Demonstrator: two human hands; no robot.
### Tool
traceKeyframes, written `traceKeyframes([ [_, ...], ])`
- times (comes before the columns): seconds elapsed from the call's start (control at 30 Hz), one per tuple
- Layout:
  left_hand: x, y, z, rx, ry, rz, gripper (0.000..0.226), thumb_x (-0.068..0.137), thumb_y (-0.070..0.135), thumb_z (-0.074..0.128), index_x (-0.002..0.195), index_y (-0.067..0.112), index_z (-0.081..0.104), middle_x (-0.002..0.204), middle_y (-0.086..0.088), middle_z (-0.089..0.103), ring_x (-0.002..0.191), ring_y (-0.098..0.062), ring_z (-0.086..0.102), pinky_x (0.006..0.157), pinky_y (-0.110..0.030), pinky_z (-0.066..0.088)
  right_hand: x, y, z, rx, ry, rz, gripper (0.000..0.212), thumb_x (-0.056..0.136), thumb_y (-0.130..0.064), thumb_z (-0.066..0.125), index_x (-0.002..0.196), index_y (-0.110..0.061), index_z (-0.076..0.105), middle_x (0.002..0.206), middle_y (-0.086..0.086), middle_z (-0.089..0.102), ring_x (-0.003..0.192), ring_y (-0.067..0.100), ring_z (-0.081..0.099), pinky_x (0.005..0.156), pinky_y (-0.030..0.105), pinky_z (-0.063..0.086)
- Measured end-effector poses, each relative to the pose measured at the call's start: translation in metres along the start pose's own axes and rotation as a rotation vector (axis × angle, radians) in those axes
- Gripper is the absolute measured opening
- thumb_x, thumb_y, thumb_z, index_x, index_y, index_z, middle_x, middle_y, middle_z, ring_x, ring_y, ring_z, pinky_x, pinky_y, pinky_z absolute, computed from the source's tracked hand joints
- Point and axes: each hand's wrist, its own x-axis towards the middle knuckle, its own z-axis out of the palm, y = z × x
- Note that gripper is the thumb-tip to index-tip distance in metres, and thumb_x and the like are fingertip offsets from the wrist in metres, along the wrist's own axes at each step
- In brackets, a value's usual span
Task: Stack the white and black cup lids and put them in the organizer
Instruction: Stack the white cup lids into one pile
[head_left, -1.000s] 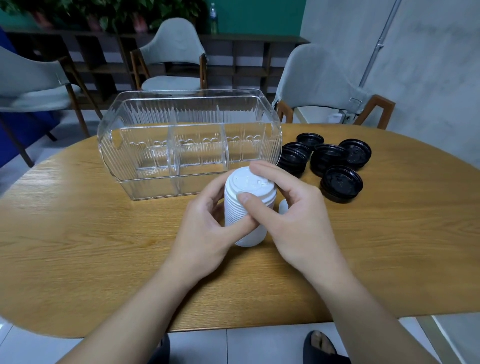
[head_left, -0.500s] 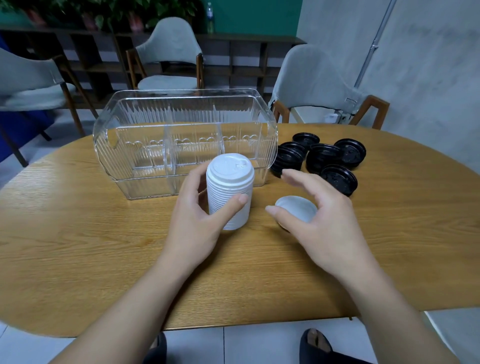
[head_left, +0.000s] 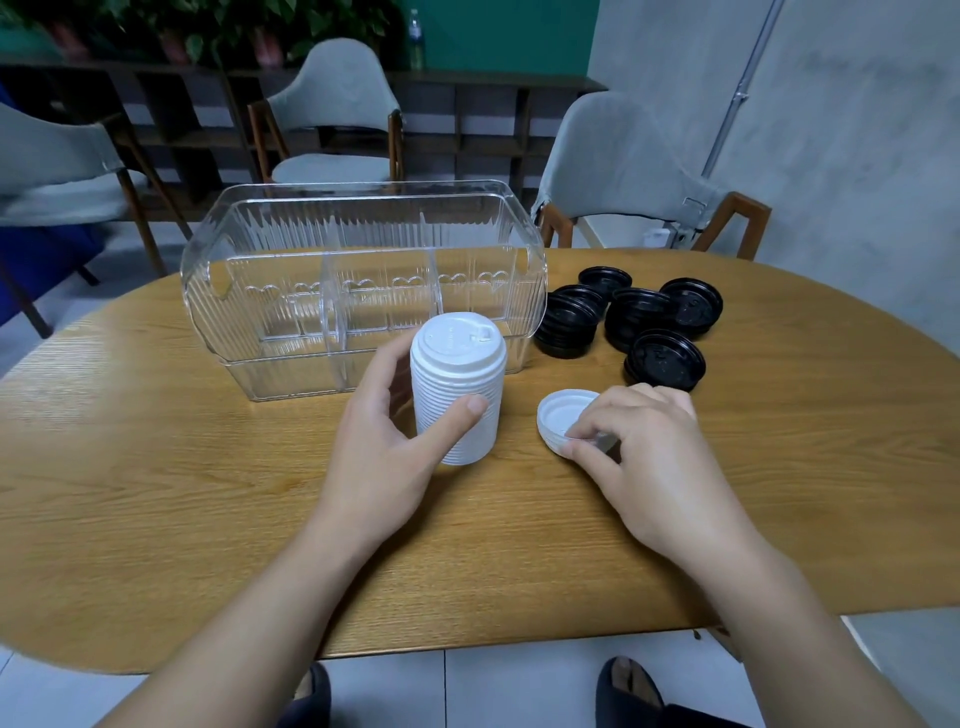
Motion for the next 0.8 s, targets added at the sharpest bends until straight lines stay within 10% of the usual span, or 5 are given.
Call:
traceKeyframes([
  [0.43, -0.001, -0.002, -0.002, 0.004, -0.011, 0.010, 0.067, 0.091, 0.030, 0.091, 0.151, 0.024, 0.062, 0.147, 0.012, 0.072, 0.142, -0.014, 0.066, 0.124, -0.051, 0.049, -0.002, -0.009, -0.006, 0.216, 0.046, 0.180, 0.025, 0.080, -0.033, 0.097, 0.077, -0.028, 0.073, 0.084, -0.016, 0.068, 0.089, 0.001, 0.062, 0.076, 0.013, 0.038],
  [0.8, -0.006, -0.001, -0.004, 0.131, 0.012, 0.044, 0.091, 0.093, 0.042, 0.092, 0.168, 0.027, 0.042, 0.164, 0.016, 0.055, 0.156, -0.011, 0.051, 0.130, -0.046, 0.042, -0.004, -0.019, -0.027, 0.615, 0.262, 0.197, 0.010, 0.102, -0.024, 0.078, 0.092, -0.028, 0.080, 0.094, -0.008, 0.079, 0.092, 0.013, 0.072, 0.085, 0.031, 0.055],
])
